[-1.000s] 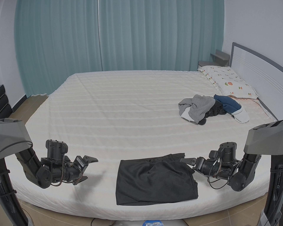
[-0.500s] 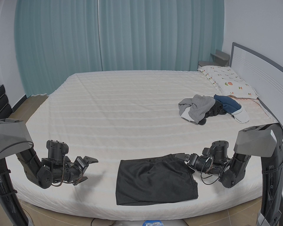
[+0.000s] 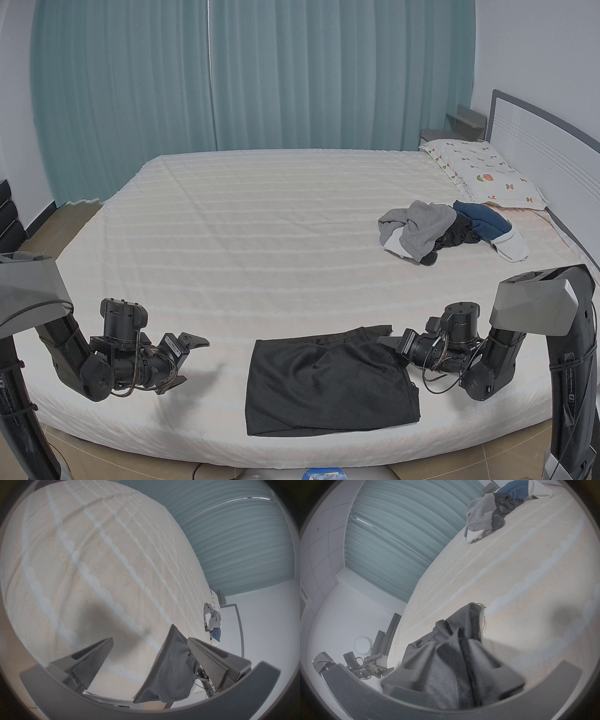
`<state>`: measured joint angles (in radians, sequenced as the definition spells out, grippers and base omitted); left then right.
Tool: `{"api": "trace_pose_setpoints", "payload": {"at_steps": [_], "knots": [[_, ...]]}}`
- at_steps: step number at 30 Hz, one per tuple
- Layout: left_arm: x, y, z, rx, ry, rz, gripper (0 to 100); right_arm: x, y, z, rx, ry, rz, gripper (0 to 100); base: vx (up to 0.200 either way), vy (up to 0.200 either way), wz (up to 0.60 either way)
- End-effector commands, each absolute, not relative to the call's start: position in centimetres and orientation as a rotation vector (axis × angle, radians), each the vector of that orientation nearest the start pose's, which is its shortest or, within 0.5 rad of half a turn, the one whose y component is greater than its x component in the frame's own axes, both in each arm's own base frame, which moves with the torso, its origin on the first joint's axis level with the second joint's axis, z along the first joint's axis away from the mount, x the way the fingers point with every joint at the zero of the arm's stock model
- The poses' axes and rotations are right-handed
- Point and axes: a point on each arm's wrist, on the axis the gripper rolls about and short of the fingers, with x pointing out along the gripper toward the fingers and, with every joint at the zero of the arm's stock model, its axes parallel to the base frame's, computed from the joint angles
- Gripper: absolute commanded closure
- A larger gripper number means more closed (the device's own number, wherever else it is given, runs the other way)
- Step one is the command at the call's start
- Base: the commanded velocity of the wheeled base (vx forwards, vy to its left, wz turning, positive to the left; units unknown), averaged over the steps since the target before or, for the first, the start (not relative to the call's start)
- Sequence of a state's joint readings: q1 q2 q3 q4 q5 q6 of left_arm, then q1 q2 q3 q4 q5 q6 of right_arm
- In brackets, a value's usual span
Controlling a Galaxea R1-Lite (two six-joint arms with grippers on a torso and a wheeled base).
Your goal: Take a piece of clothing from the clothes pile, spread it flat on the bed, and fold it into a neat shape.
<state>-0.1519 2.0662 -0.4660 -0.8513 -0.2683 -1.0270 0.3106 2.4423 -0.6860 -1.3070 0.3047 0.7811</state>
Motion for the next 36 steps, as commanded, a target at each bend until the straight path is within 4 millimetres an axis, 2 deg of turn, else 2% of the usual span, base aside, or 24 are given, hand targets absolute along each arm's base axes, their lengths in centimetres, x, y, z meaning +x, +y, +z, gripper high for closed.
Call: {"api": "trace_pose_setpoints", "payload": {"at_steps": [1, 9, 13, 16, 20, 24, 28, 32, 36], "knots": [[28.3, -4.9, 1.7, -1.006, 0.894, 0.023, 0, 34.1, 11.4, -2.9, 0.743, 0.658, 0.395, 100, 0.000, 0.000, 0.00], [28.5, -5.0, 1.8, -1.006, 0.889, 0.022, 0, 33.7, 10.4, -2.2, 0.748, 0.646, 0.374, 100, 0.000, 0.000, 0.00], [29.1, -5.6, 2.6, -1.002, 0.862, -0.014, 0, 33.9, 9.7, -1.6, 0.754, 0.622, 0.363, 100, 0.000, 0.000, 0.00], [29.9, -7.2, 3.2, -0.976, 0.845, -0.051, 0, 33.7, 9.2, -1.0, 0.758, 0.610, 0.355, 100, 0.000, 0.000, 0.00], [31.6, -9.5, 3.8, -0.934, 0.854, -0.047, 0, 33.5, 9.1, -1.3, 0.757, 0.622, 0.348, 100, 0.000, 0.000, 0.00], [33.7, -11.1, 3.6, -0.910, 0.886, -0.026, 0, 33.5, 8.9, -1.4, 0.757, 0.621, 0.342, 100, 0.000, 0.000, 0.00], [35.6, -13.2, 2.4, -0.886, 0.914, -0.041, 0, 33.4, 8.9, -1.6, 0.752, 0.630, 0.339, 100, 0.000, 0.000, 0.00], [36.0, -14.7, 1.5, -0.856, 0.923, -0.060, 0, 33.4, 9.0, -1.7, 0.752, 0.632, 0.340, 100, 0.000, 0.000, 0.00], [36.0, -15.2, 0.9, -0.789, 0.906, -0.056, 0, 33.4, 9.0, -1.7, 0.752, 0.633, 0.342, 100, 0.000, 0.000, 0.00]]}}
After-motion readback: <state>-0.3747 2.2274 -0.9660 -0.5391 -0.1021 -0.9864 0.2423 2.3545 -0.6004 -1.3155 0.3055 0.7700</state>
